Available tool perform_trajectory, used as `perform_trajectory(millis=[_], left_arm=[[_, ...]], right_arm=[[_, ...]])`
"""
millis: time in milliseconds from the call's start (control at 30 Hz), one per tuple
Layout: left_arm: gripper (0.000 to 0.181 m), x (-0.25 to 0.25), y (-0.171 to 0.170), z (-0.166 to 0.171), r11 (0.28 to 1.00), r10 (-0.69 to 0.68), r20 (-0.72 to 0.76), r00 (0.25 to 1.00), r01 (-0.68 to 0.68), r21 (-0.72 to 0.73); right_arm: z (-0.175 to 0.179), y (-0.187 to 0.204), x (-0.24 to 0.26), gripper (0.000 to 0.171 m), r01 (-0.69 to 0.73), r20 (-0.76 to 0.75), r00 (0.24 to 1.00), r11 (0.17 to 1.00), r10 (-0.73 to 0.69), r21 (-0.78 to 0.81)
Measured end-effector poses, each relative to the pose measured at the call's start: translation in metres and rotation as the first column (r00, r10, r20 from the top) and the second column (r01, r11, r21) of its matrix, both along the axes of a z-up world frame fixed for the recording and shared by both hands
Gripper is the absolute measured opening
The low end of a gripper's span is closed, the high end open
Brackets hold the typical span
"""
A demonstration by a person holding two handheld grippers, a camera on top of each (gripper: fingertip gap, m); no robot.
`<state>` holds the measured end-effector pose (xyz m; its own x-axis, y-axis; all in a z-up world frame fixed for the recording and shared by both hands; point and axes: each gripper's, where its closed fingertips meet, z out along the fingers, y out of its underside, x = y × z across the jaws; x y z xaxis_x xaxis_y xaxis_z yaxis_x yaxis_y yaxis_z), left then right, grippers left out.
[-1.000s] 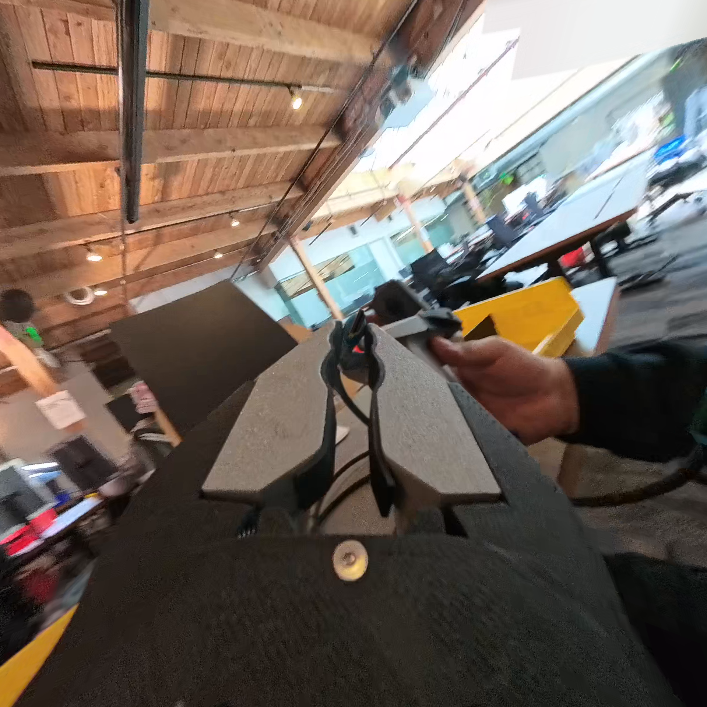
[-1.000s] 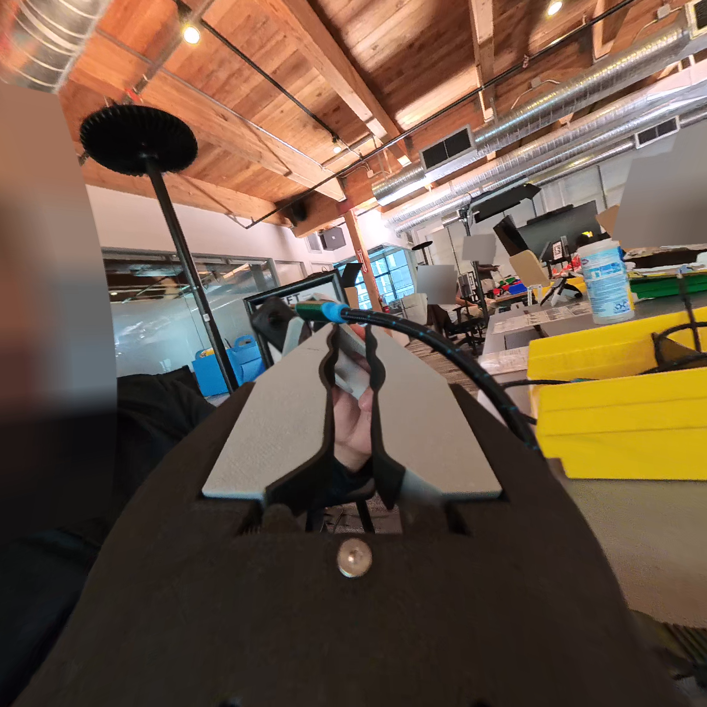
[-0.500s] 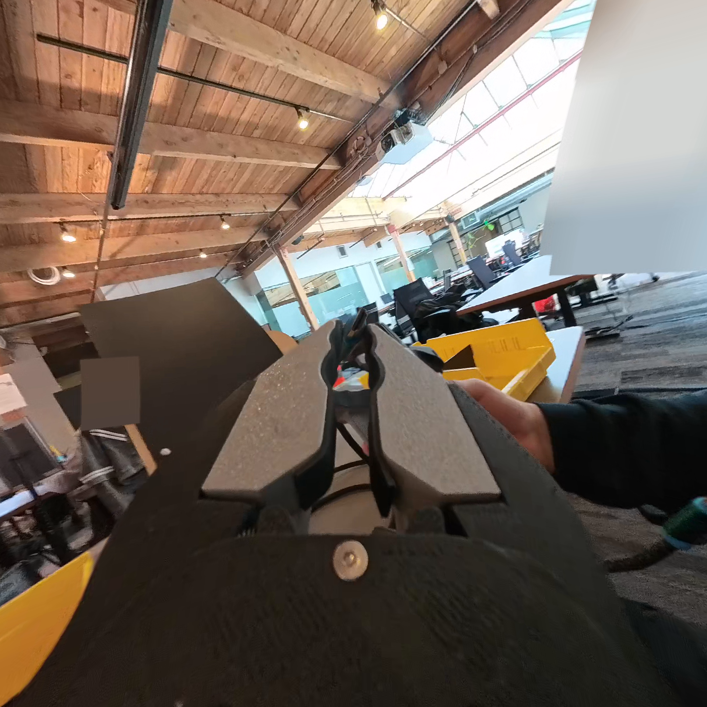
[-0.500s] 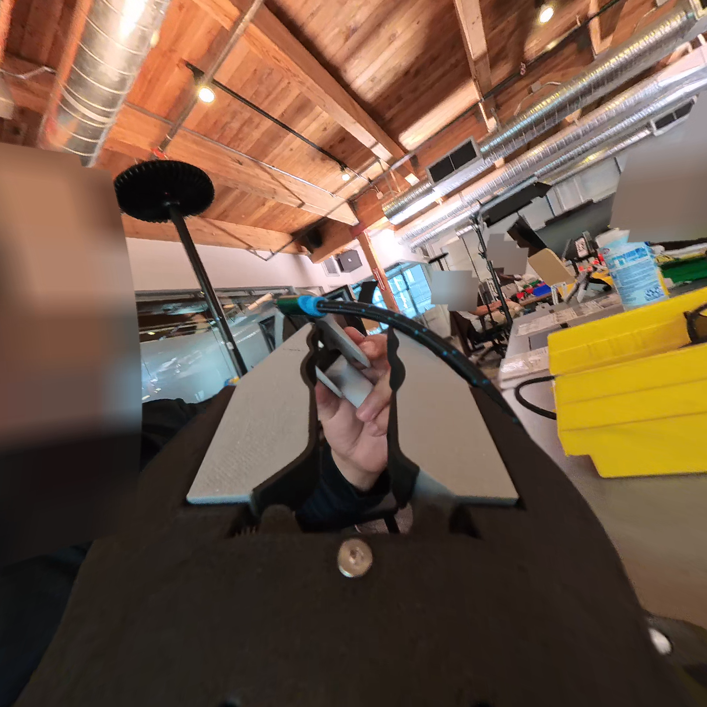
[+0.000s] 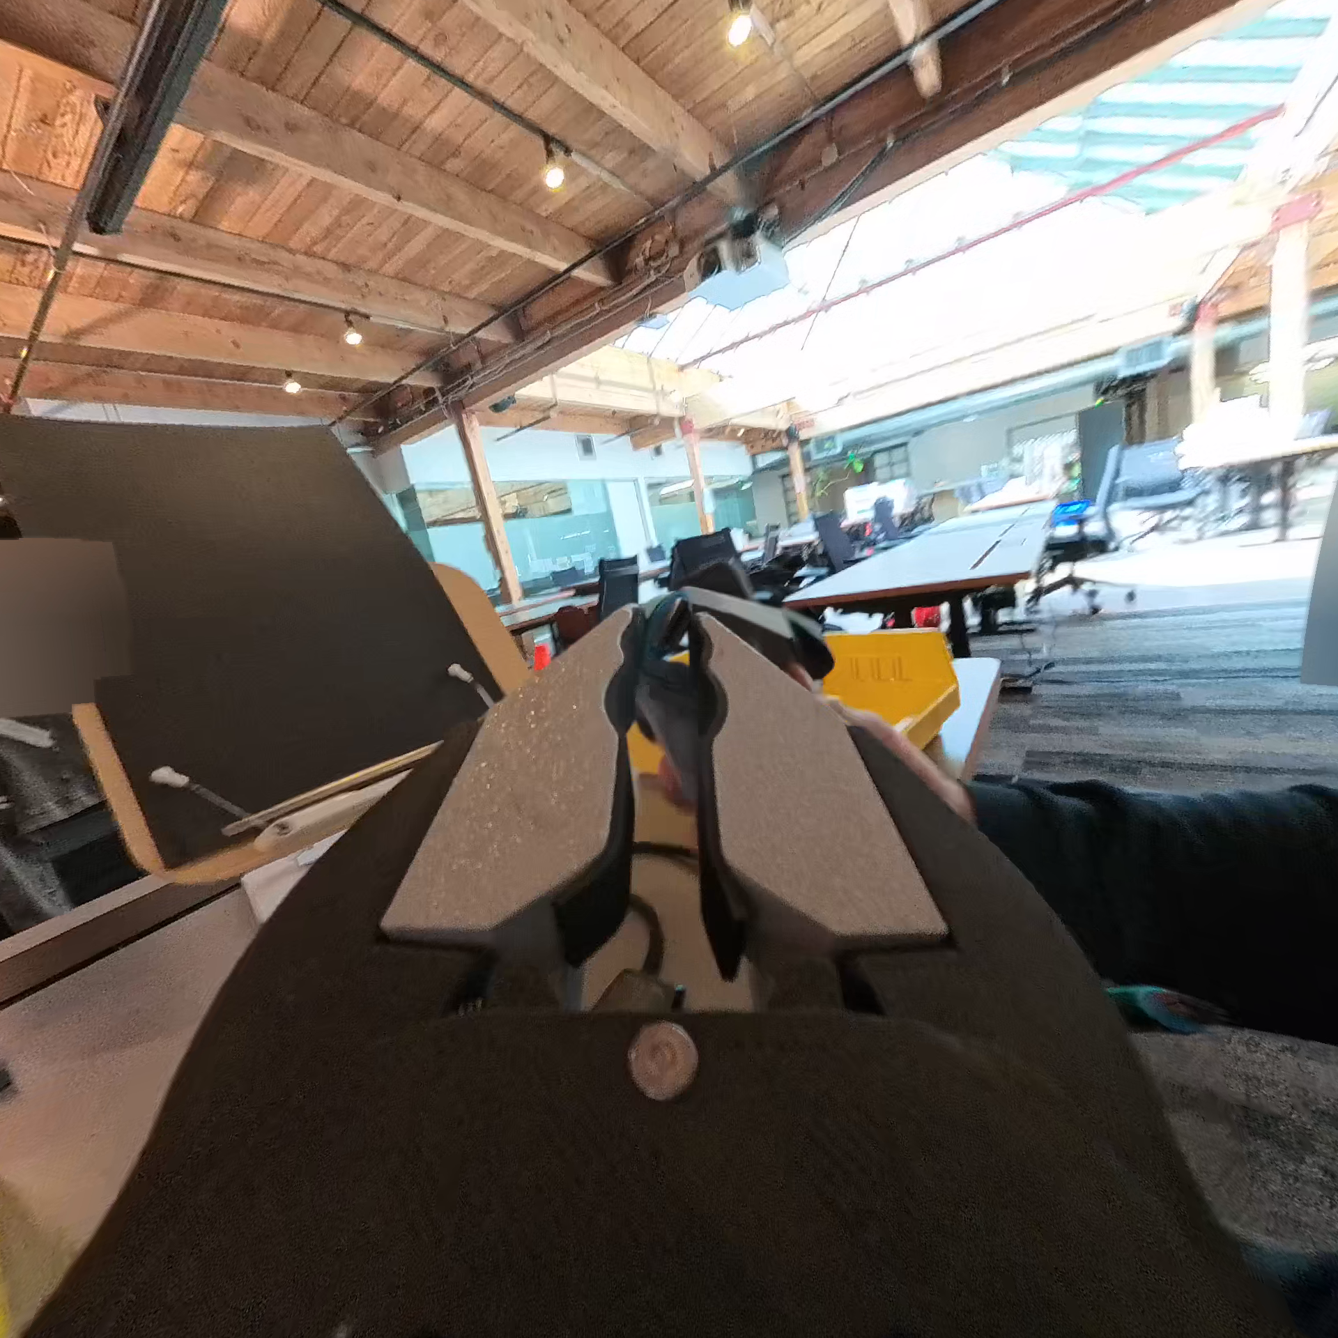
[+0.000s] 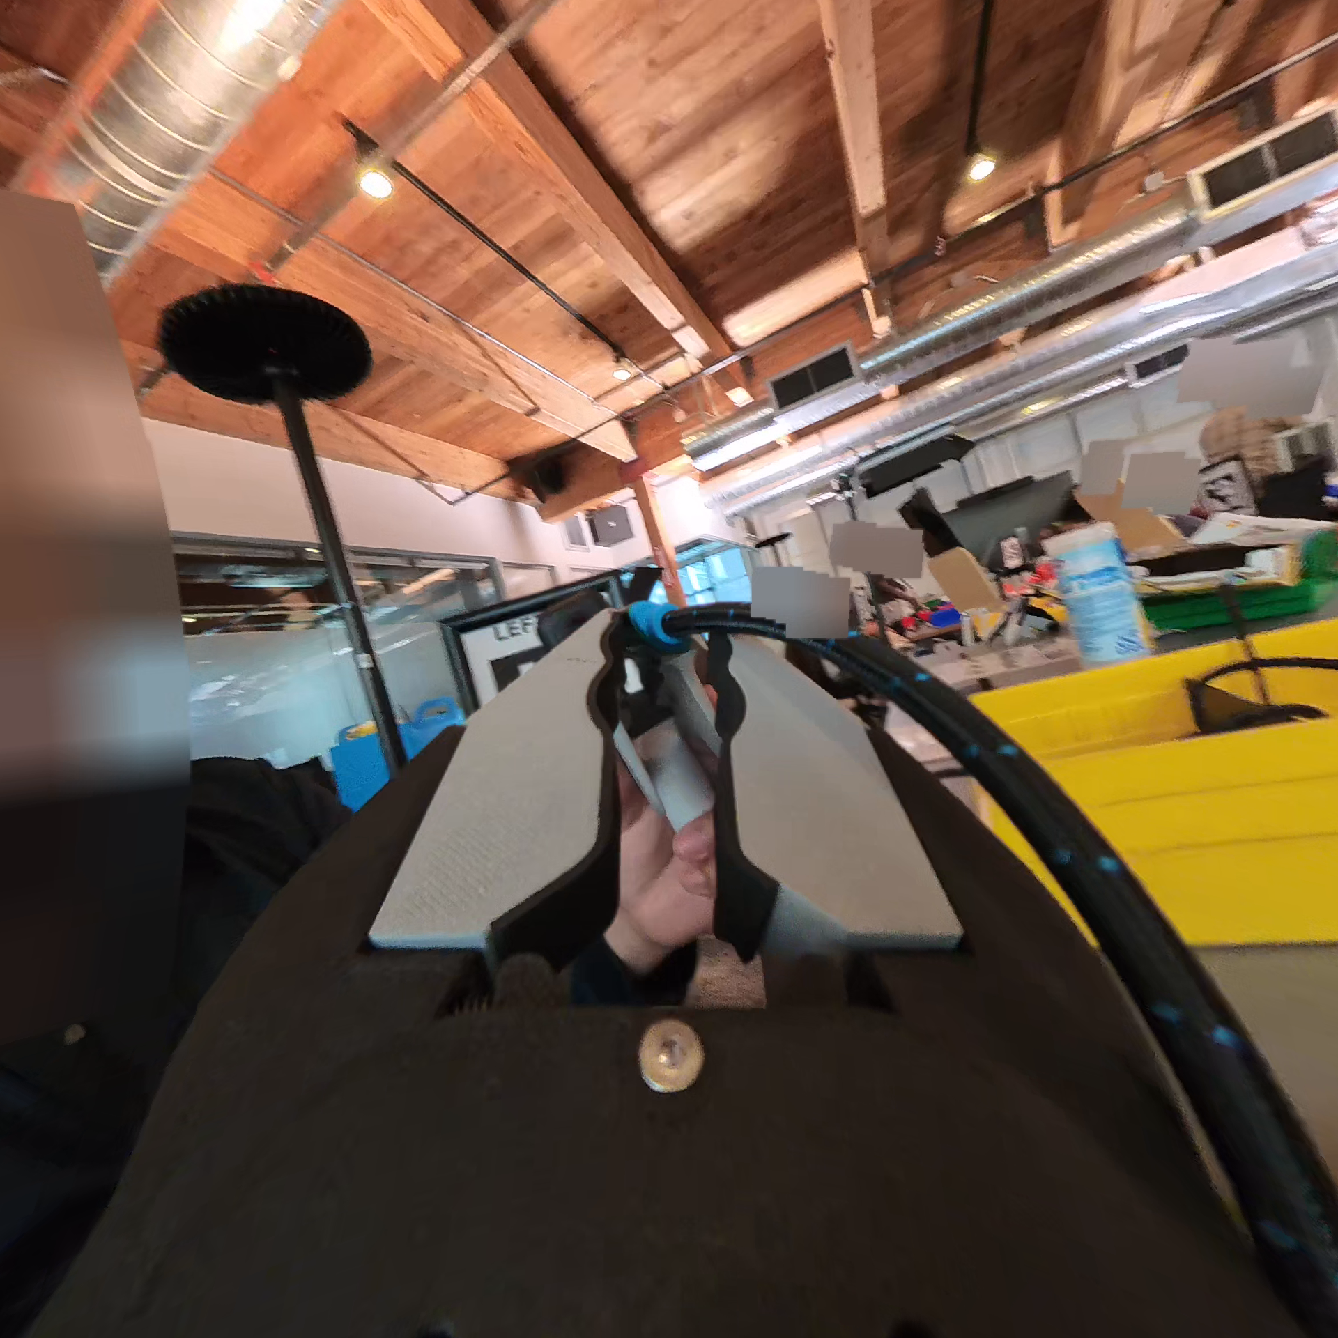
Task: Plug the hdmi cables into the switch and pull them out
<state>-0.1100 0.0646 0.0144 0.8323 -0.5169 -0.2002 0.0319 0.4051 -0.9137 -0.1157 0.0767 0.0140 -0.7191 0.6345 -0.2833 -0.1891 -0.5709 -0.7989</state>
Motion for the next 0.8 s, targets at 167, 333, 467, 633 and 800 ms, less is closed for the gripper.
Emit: perform_trajectory(millis=[167, 333, 467, 633, 800], left_arm=[[0.009, -0.018, 0.017, -0.016, 0.982, 0.158, -0.156, 0.975, -0.171, -0.074], [0.006, -0.018, 0.018, -0.025, 0.967, 0.217, -0.343, 0.914, -0.25, -0.055], [0.011, -0.018, 0.017, -0.029, 0.941, 0.309, -0.484, 0.818, -0.336, 0.033], [0.022, -0.017, 0.023, -0.041, 0.907, 0.379, -0.612, 0.694, -0.409, 0.098], [0.009, -0.022, 0.026, -0.042, 0.858, 0.481, -0.666, 0.57, -0.463, 0.224]], right_arm=[[-0.013, 0.013, -0.01, 0.015, 0.178, 0.091, 0.977, 0.971, -0.194, 0.158], [-0.029, 0.021, -0.018, 0.016, 0.292, 0.157, 0.915, 0.88, -0.371, 0.376], [-0.03, 0.017, -0.018, 0.017, 0.304, 0.155, 0.9, 0.842, -0.407, 0.446], [-0.029, 0.012, -0.017, 0.016, 0.291, 0.148, 0.903, 0.827, -0.404, 0.481], [-0.035, 0.006, -0.019, 0.016, 0.271, 0.167, 0.894, 0.799, -0.415, 0.537]])
